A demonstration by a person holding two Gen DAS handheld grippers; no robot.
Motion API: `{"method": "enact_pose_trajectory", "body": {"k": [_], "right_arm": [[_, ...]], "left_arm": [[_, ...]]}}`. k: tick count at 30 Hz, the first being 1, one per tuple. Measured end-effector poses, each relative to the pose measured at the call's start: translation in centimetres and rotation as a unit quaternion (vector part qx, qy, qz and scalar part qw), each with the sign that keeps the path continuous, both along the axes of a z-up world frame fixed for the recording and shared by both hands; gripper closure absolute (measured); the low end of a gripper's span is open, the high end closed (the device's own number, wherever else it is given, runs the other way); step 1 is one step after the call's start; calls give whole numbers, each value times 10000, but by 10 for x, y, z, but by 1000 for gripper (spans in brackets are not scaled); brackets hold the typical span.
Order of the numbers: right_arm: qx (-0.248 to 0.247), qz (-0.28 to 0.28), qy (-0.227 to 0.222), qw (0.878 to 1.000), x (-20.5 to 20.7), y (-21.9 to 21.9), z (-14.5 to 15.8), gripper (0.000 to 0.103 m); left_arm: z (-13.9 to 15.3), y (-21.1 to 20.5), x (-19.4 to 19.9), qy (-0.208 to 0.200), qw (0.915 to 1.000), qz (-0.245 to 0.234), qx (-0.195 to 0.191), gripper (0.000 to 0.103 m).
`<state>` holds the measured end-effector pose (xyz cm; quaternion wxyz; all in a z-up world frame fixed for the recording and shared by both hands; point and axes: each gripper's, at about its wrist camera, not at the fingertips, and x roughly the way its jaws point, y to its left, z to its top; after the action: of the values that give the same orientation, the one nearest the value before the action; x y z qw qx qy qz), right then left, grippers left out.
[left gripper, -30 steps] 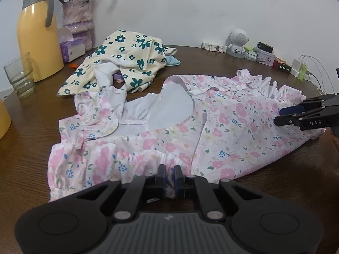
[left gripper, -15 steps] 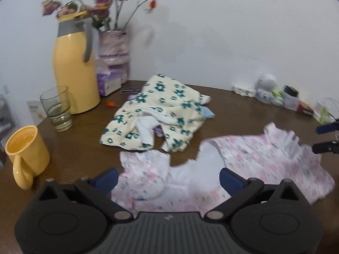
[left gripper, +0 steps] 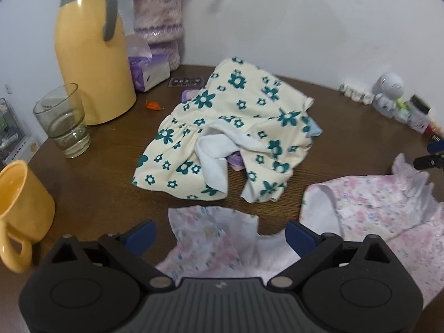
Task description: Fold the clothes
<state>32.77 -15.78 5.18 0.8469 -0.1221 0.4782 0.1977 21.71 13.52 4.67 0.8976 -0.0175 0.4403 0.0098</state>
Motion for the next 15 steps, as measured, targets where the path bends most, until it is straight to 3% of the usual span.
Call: {"method": "enact_pose_trajectory", "body": {"k": [2,4,6,8,15], "right_arm": [[-118,-77,212,9997,16,8,-10,29],[-366,-36,211,9991,22,16,-19,29],[-492,-26,275,9984,26,21,-27,33],[-493,-49,405,9980,31,23,-33,48],[-455,-163,641,9968,34,25,-46,66]], "left_arm": [[-5,1,13,154,9999,11,51,16],[-11,3,26,307,9995,23,101,23],[-16,5,35,438,9990,51,121,36],[-22,7,43,560,9983,72,120,39],[-33,6,52,744,9972,-28,18,43]]}}
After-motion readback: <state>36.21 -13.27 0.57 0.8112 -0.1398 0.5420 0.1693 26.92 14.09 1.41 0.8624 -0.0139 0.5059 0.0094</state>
